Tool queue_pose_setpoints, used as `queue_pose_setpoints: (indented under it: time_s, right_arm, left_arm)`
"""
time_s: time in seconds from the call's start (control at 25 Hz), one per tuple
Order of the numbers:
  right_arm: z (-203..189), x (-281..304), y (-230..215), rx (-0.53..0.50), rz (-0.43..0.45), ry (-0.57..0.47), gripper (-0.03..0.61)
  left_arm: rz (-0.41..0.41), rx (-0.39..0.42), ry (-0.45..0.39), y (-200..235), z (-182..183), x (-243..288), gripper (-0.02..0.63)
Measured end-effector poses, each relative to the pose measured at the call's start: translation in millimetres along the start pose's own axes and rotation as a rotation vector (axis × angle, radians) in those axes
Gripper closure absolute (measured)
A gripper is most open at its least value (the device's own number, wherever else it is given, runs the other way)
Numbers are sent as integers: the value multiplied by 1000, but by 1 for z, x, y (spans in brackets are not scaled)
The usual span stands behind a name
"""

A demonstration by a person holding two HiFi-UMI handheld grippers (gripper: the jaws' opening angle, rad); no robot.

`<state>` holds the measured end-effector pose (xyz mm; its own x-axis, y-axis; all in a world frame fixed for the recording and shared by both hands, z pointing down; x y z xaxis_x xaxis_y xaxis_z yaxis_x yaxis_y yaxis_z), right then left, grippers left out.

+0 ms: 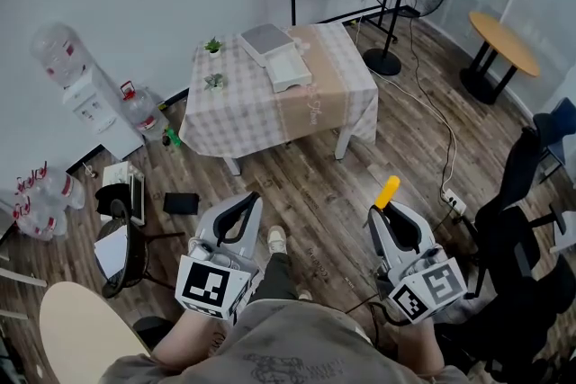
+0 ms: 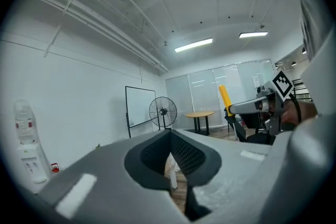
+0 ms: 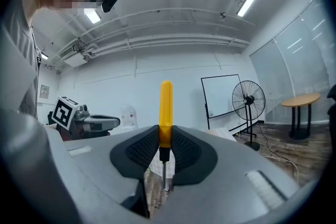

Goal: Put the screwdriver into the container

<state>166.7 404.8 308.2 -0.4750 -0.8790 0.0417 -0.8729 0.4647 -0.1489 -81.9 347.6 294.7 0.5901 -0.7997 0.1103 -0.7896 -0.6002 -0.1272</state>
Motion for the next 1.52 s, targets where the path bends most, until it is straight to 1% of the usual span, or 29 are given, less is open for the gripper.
queue_pose_setpoints:
  time_s: [0.24, 0.52, 0.64, 0.88, 1.04, 1.2, 1.32, 1.52]
  right_arm:
    - [-3, 31, -24, 14, -10, 10, 480]
    - [0, 100, -51, 25, -19, 41, 480]
    - [2, 137, -66, 41, -28, 56, 480]
    - [9, 228, -93, 74, -36, 86, 480]
    - [13, 287, -107, 96, -35, 99, 480]
    - [18, 334, -119, 97, -36, 110, 480]
    - [16, 358, -128, 108, -43, 131, 480]
    - [5, 382, -145, 129, -51, 181, 480]
  left_arm:
    - [10, 2, 6, 25, -9, 30, 612]
    - [-11, -16, 10, 72, -14, 87, 612]
    - [-20, -21, 19, 99, -17, 116, 612]
    - [-25, -30, 63, 172, -27, 176, 612]
    - [-32, -43, 78, 217, -32, 214, 612]
    - [-26, -50, 85, 256, -36, 244, 612]
    - [-27, -77, 102, 273, -43, 261, 612]
    - [-20, -99, 118, 289, -53, 282, 612]
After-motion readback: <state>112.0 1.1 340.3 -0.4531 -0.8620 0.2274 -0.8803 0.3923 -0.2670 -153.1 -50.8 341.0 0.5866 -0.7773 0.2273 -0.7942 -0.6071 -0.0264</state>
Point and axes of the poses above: the fingertips, and each gripper's own axes: x forward along the fingers, y to its left, z out of its top, the point moved 6 cm from there along -x, backward along the fingers, and after that the axes turned 4 degrees about z, right-handed, at the moved point
